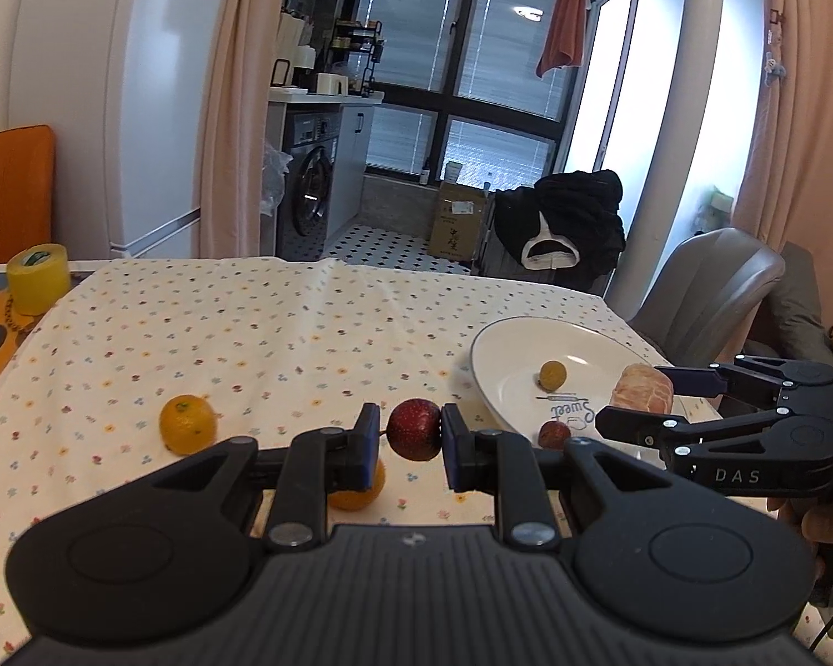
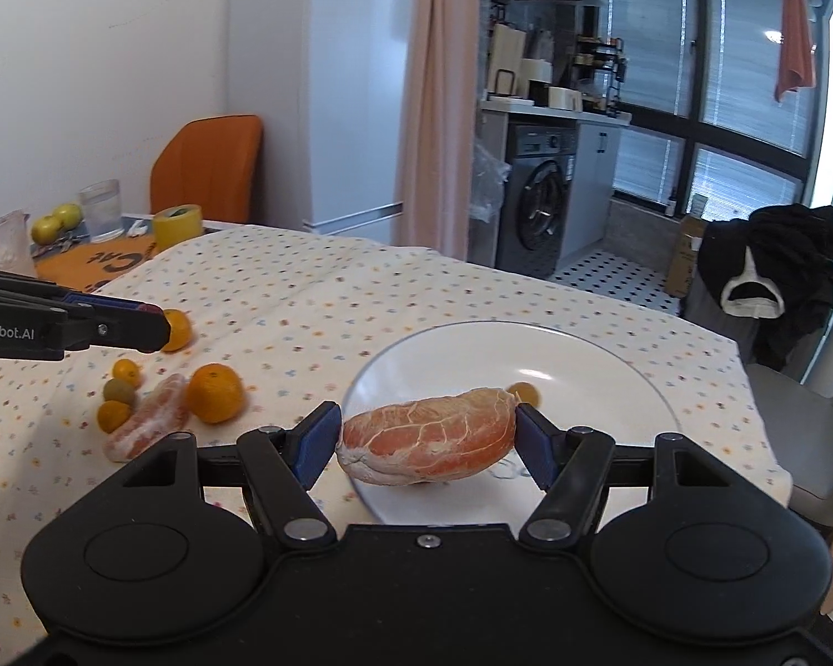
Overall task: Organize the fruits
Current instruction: 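Carry the pomelo segment in the right tool while the left tool carries the red plum to the plate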
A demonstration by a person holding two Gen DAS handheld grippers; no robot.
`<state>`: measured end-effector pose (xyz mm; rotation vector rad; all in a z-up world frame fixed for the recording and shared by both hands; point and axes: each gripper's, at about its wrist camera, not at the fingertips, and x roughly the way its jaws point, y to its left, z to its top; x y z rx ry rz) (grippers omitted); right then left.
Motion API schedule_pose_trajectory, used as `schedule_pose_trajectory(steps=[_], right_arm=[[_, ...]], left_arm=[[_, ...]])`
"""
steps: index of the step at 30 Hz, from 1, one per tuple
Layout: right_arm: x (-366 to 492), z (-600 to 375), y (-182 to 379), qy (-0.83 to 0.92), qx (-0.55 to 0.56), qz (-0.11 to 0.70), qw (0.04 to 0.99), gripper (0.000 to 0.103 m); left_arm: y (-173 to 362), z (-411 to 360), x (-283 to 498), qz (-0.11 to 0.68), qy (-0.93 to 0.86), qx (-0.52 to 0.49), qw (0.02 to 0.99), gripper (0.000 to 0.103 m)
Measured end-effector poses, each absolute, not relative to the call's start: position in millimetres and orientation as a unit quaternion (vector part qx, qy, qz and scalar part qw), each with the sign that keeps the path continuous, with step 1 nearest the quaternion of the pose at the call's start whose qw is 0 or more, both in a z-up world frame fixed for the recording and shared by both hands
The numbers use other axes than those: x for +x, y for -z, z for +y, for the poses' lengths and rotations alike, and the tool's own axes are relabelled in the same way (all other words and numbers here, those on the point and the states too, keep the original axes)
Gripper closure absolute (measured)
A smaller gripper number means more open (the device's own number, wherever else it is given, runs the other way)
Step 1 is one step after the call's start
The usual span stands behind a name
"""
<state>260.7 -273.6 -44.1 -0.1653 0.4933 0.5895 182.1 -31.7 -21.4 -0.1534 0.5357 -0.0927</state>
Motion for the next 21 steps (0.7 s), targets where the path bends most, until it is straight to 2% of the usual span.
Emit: schedule_pose_trajectory(steps=[21], right_arm=[[284.8, -323.3, 67.8, -0.233, -0.063, 0.262, 0.935, 0.038]], left_arm=[[25.9, -82.3, 226.8, 0.279, 0.096, -0.042, 0.955, 0.082]])
